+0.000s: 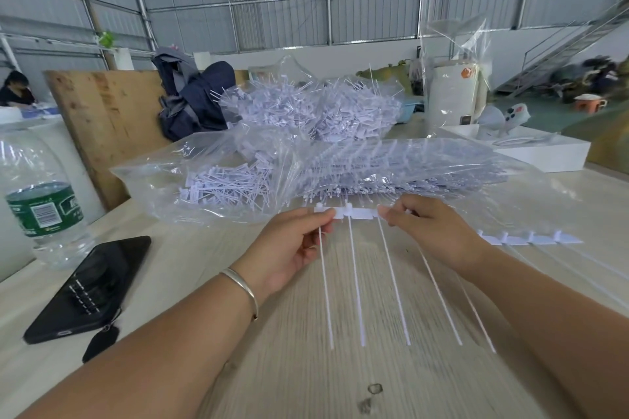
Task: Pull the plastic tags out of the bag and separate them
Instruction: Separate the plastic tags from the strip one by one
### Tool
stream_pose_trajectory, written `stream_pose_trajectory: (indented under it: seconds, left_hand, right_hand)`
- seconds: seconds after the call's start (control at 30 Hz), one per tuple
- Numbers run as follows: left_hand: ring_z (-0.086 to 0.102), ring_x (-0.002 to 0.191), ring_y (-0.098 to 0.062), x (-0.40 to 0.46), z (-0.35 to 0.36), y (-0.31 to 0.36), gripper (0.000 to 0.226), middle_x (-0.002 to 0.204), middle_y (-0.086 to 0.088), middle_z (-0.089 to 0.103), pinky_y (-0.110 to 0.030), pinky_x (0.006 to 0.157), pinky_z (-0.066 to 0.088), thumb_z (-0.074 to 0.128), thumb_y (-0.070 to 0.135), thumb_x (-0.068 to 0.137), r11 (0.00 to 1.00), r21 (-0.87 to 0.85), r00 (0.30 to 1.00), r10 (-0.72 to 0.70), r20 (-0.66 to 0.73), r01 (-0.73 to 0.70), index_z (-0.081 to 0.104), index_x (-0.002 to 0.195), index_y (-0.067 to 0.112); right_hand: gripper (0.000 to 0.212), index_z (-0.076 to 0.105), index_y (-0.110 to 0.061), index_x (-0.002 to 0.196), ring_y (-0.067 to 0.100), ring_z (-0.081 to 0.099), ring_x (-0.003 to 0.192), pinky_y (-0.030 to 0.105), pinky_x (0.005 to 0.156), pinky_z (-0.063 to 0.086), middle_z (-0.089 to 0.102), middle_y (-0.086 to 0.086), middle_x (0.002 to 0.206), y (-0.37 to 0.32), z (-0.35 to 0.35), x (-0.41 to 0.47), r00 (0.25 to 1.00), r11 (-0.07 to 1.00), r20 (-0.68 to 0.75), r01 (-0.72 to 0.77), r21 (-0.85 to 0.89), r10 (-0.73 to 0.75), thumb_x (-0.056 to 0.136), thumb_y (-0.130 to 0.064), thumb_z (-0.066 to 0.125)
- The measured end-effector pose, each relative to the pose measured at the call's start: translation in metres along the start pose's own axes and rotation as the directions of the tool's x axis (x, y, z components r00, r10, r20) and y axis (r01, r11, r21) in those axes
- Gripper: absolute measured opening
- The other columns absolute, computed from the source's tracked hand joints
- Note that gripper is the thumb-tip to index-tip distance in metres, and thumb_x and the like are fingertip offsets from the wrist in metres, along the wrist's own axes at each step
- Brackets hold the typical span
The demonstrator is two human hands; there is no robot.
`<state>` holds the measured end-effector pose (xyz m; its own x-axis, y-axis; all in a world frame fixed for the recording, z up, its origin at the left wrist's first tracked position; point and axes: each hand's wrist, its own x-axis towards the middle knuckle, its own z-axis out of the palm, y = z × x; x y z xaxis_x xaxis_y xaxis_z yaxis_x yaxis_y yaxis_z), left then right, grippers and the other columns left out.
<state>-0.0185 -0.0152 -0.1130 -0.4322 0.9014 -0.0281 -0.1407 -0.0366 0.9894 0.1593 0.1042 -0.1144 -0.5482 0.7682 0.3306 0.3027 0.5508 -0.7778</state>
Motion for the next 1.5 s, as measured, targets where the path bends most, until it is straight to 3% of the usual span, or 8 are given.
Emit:
stream_pose_trajectory:
  seconds: [0.1,0.27,0.53,0.67,0.8,1.0,1.3,1.5]
  left_hand:
    - [0.049,0.055,-0.005,-0.002,-0.001,0.000,0.003,0.068,0.002,0.060,-0.014,0.044,0.035,0.067,0.014,0.082,0.997,-0.069,0.995,-0.017,0.097,0.024,0.066,0.080,0.014]
    - [0.055,0.061,-0.006,-0.007,0.004,-0.001,0.007,0.069,0.003,0.061,-0.017,0.055,0.040,0.068,0.015,0.075,0.987,-0.139,0.955,-0.041,0.293,0.085,0.073,0.075,0.019]
    - [0.060,0.067,-0.005,-0.009,0.002,-0.008,0.020,0.072,0.006,0.065,-0.021,0.070,0.043,0.085,0.025,0.067,0.982,-0.072,0.811,-0.100,0.577,0.173,0.073,0.082,0.020]
    - [0.065,0.078,-0.014,-0.007,0.005,-0.006,0.037,0.086,-0.005,0.064,-0.025,0.072,0.044,0.075,0.023,0.074,0.978,-0.104,0.875,-0.110,0.471,0.179,0.062,0.105,0.007]
    - [0.062,0.055,-0.012,-0.004,0.009,-0.003,0.009,0.065,-0.001,0.063,-0.022,0.054,0.052,0.054,0.013,0.091,0.952,-0.197,0.941,-0.172,0.292,0.235,0.062,0.086,0.012]
    - [0.025,0.034,-0.002,0.004,0.002,-0.008,0.025,0.052,0.005,0.036,-0.013,0.033,0.019,0.049,-0.005,0.091,0.964,-0.157,0.974,-0.202,0.099,0.216,0.051,0.076,0.014]
    - [0.019,0.034,-0.005,0.004,0.003,-0.008,0.041,0.054,0.004,0.028,-0.016,0.032,0.015,0.058,0.054,0.088,0.966,-0.130,0.974,-0.213,0.079,0.222,0.042,0.067,0.023]
    - [0.016,0.035,-0.005,0.000,0.008,-0.010,0.028,0.048,0.010,0.023,-0.017,0.032,0.014,0.078,0.029,0.075,0.992,0.008,0.989,-0.124,0.077,0.124,0.052,0.064,0.024]
  right_hand:
    - [0.071,0.053,0.003,0.080,0.013,0.042,0.065,0.030,0.065,0.031,0.046,0.000,0.070,-0.007,0.001,-0.005,0.999,0.999,0.035,0.036,0.018,-0.036,0.074,-0.068,0.054]
    - [0.074,0.055,0.004,0.072,0.006,0.041,0.055,0.026,0.063,0.031,0.045,-0.012,0.052,-0.012,0.004,-0.007,0.988,0.996,0.148,0.020,0.082,-0.032,0.068,-0.070,0.053]
    - [0.094,0.057,0.011,0.100,0.021,0.057,0.082,0.050,0.090,0.049,0.062,0.031,0.098,-0.016,0.011,-0.017,0.898,0.967,0.422,0.016,0.253,-0.125,0.063,-0.076,0.058]
    - [0.089,0.055,0.015,0.101,0.020,0.051,0.076,0.034,0.076,0.048,0.059,0.035,0.098,-0.021,0.015,-0.017,0.920,0.967,0.375,0.018,0.255,-0.116,0.072,-0.069,0.052]
    - [0.062,0.053,-0.003,0.068,0.011,0.044,0.057,0.023,0.062,0.036,0.050,0.001,0.060,-0.024,0.019,-0.014,0.963,0.984,0.259,0.026,0.174,-0.071,0.079,-0.064,0.051]
    - [0.028,0.060,-0.014,0.081,0.002,0.040,0.054,0.015,0.054,0.032,0.044,-0.012,0.060,-0.015,0.018,-0.011,0.982,0.986,0.087,0.162,0.038,-0.165,0.085,-0.041,0.065]
    - [0.009,0.057,-0.022,0.082,0.002,0.047,0.060,0.025,0.056,0.034,0.052,-0.011,0.071,-0.009,0.017,-0.008,0.949,0.911,0.117,0.313,-0.268,-0.292,0.090,-0.026,0.057]
    - [0.009,0.057,-0.021,0.085,0.009,0.051,0.069,0.028,0.060,0.037,0.055,-0.009,0.076,-0.015,0.011,-0.010,0.934,0.868,0.105,0.356,-0.347,-0.341,0.091,-0.028,0.056]
